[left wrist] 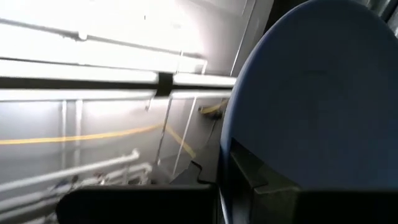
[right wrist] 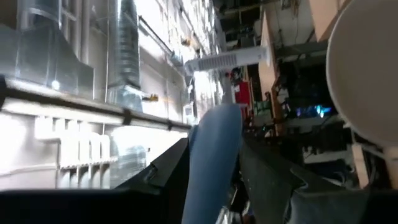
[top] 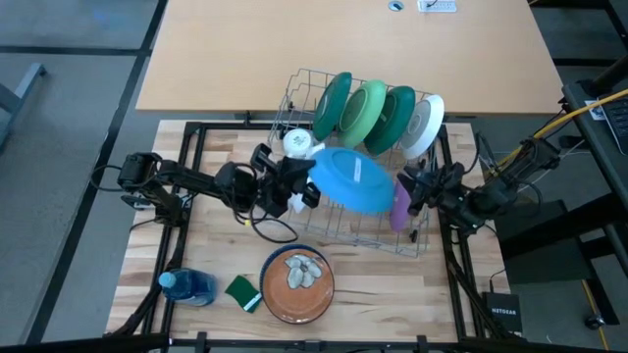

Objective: Sort dishes
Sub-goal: Put the blue in the dish rack

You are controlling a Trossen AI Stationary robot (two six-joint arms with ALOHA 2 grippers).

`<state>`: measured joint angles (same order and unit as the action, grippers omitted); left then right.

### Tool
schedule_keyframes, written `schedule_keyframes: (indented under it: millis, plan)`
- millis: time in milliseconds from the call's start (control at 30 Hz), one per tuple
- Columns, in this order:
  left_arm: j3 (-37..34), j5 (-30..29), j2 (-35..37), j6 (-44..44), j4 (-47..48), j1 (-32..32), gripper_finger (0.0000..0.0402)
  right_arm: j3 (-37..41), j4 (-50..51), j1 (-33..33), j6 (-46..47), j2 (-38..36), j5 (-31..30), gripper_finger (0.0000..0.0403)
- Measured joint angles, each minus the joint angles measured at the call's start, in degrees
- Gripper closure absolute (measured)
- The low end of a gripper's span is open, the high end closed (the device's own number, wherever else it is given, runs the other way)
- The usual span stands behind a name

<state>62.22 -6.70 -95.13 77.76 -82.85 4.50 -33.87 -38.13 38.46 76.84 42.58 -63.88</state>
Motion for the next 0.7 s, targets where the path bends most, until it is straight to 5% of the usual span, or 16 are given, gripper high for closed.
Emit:
schedule_keyframes:
  millis: [267,700]
  plan:
    - [0.0,6.4,0.0,-3.0,0.3,0.2,0.0401,0.0,-6.5,0.0,-0.2,5.0,4.9,0.0258]
    - [0.0,8.2,0.0,-2.0,0.3,2.1,0.0401,0.0,-10.1,0.0,-0.2,9.9,7.9,0.0258]
